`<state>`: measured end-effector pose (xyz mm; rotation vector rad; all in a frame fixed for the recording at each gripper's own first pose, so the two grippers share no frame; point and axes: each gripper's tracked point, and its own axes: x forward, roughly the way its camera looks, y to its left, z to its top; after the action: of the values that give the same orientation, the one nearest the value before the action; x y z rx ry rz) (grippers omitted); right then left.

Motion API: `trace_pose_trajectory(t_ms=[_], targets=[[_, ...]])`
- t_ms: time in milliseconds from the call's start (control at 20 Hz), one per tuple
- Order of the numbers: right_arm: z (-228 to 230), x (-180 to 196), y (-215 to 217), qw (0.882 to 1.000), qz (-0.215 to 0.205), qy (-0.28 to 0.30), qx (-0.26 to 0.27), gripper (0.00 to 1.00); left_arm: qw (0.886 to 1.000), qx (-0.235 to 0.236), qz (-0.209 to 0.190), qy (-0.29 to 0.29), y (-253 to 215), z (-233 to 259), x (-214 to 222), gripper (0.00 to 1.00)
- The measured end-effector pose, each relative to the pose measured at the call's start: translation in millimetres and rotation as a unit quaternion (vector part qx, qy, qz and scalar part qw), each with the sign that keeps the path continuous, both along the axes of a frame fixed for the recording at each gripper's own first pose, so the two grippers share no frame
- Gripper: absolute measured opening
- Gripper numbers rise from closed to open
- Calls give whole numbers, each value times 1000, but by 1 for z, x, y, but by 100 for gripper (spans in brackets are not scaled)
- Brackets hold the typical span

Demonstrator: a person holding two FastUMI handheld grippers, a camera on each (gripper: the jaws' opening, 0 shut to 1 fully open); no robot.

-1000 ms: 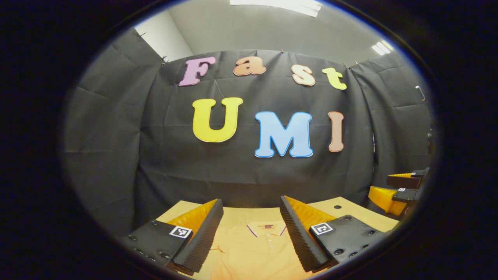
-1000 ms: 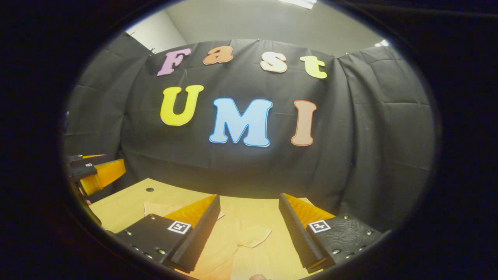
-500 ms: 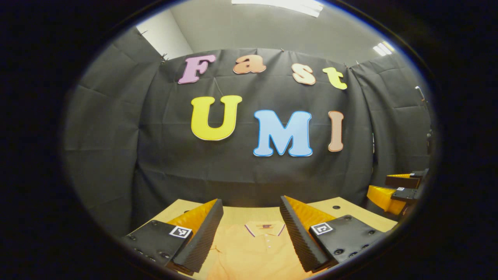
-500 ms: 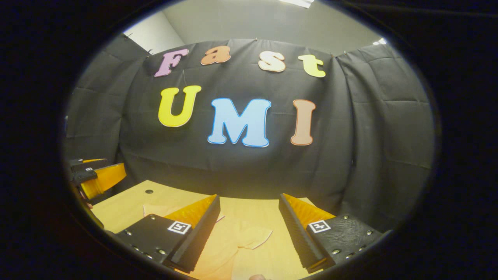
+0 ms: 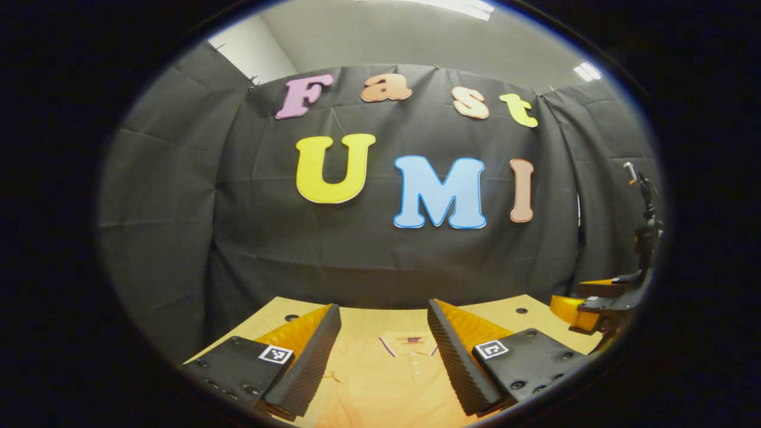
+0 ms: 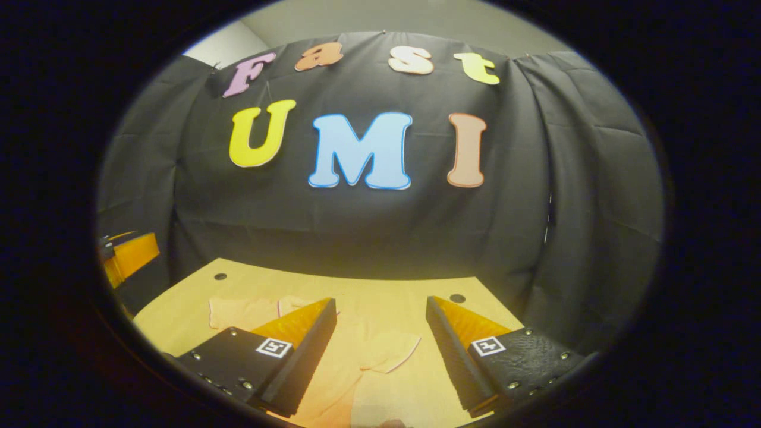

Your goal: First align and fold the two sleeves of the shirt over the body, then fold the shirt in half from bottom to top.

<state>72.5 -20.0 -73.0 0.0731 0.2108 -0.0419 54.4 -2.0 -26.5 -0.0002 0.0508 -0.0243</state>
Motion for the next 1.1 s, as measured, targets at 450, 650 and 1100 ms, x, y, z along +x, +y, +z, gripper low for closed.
trace_pose_trajectory(t_ms=[450, 650, 1100], targets=[[-78, 56, -28, 996, -17, 88, 22, 95, 999, -3, 25, 19, 8, -17, 12, 99], [-106, 78, -35, 993, -15, 118, 9, 95, 999, -3, 31, 21, 11, -19, 10, 99], [-184, 123, -36, 980, -11, 197, 27, 95, 998, -9, 55, 34, 19, -30, 4, 99]])
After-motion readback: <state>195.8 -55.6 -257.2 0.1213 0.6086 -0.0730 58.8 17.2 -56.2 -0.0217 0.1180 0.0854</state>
